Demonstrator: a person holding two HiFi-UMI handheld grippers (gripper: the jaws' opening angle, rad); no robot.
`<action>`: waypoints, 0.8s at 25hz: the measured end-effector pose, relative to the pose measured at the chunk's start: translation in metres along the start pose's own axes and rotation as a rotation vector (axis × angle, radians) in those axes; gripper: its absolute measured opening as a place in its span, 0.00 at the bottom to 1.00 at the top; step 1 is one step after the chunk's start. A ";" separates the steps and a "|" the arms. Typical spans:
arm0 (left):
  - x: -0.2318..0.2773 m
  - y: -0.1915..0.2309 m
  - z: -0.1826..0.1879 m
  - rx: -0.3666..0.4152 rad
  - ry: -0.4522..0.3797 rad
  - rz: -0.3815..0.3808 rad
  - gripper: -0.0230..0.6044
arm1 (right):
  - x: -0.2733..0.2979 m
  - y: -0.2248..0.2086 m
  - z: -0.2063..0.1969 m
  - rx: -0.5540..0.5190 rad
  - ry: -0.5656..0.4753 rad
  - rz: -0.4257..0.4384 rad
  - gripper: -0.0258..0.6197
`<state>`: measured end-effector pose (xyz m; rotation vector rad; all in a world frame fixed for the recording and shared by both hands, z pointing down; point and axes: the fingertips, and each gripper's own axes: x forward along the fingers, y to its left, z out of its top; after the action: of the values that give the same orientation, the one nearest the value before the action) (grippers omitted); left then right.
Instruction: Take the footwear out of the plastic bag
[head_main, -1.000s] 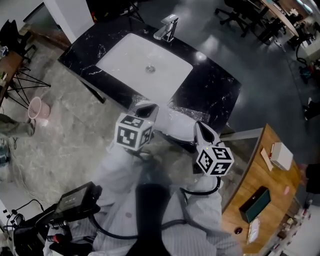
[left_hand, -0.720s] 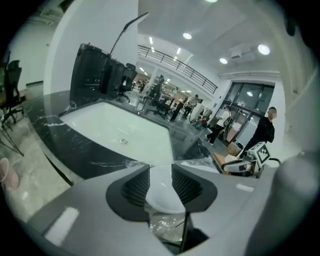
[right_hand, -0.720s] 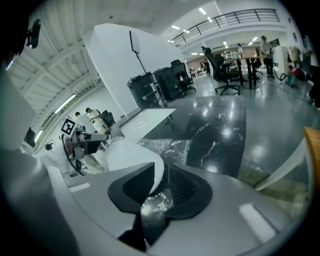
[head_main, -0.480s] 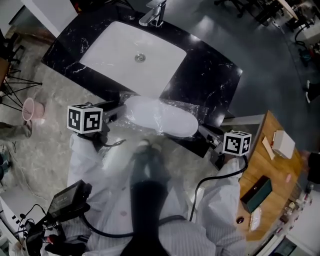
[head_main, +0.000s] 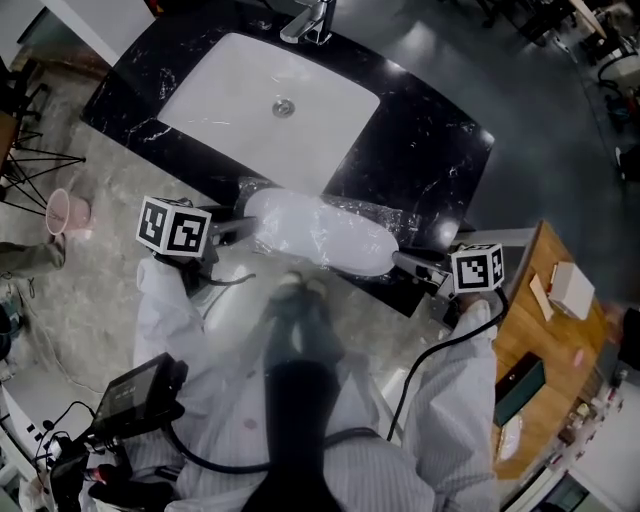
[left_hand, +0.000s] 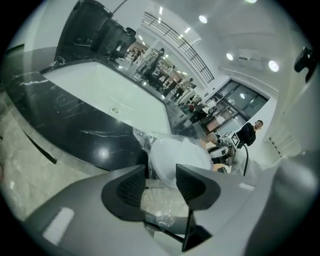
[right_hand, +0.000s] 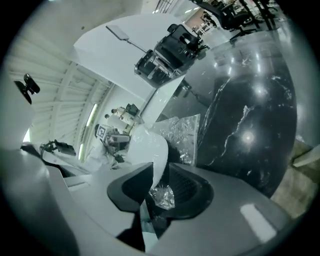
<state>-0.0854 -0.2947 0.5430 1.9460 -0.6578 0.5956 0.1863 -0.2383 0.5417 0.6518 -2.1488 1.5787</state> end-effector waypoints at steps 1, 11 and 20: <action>0.003 -0.001 -0.001 0.003 0.005 0.000 0.33 | 0.002 -0.003 -0.003 -0.013 0.035 -0.024 0.21; 0.007 -0.007 0.000 -0.054 -0.033 -0.076 0.24 | 0.002 0.029 0.000 0.029 0.074 0.222 0.25; -0.013 -0.033 0.021 0.007 -0.123 -0.103 0.23 | -0.011 0.088 0.008 -0.113 -0.051 0.403 0.25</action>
<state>-0.0707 -0.2981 0.5051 2.0217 -0.6274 0.4179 0.1441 -0.2218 0.4655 0.2322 -2.5026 1.6272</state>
